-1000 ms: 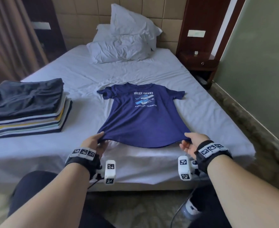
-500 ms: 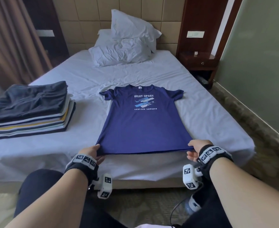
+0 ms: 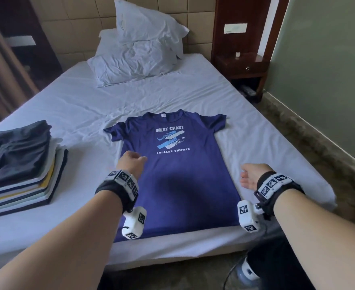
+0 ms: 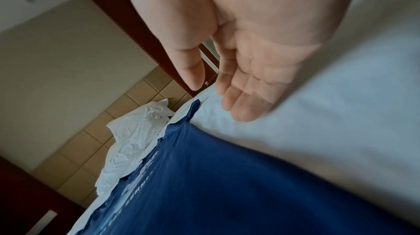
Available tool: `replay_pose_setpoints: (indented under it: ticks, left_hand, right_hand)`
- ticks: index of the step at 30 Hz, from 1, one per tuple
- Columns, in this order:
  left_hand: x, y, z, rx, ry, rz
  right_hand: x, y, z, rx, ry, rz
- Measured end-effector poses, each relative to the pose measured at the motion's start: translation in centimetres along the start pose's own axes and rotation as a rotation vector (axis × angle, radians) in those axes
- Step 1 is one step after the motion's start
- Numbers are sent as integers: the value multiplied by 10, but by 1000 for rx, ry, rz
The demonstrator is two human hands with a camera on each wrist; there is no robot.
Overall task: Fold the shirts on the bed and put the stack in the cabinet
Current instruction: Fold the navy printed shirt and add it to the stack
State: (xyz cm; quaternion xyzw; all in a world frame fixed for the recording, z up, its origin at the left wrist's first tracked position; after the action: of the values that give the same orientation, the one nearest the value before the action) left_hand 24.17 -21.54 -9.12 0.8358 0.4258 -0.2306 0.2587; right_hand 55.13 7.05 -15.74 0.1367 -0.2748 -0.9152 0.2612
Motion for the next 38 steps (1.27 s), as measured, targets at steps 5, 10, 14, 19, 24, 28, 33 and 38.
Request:
replay_pose_setpoints:
  ticks: [5,10,14,19,24,28,33,38]
  left_hand:
    - [64,-71,-71,82,-72,135]
    - [138,-160,-136,123,-198,270]
    - [193,-217,-170,152,-478,366]
    - [236,-266,-170,70,-624,392]
    - [247,-268,-157,-8,-534,518]
    - [249,-277,-165,105,-664,463]
    - [260,-277,-161,12,-773,498]
    - [256,-272,-172,-76,-815,427]
  right_hand:
    - [10,-63,26,5,-200,59]
    - [22,-144,78,4,-329,151]
    - [39,-208,118,89,-281,247]
    - [63,-271,155,138,-196,315]
    - [73,-287,176,82,-91,262]
    - [61,-287,191,-114,202,93]
    - [34,-268,176,-161,305,-34]
    - [34,-261,171,-212,259,-83]
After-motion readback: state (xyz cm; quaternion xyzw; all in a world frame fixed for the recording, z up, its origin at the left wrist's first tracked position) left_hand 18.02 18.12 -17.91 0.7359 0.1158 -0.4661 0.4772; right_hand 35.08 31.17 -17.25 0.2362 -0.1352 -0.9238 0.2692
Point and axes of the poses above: each hand's wrist, its own y-axis away from the middle knuckle, its own x-axis out of the palm, z = x × y, the point moved 7 cm from there along -y, towards the middle knuckle, and after that the axes turned 10 degrees about z, right-handed, at the moved point
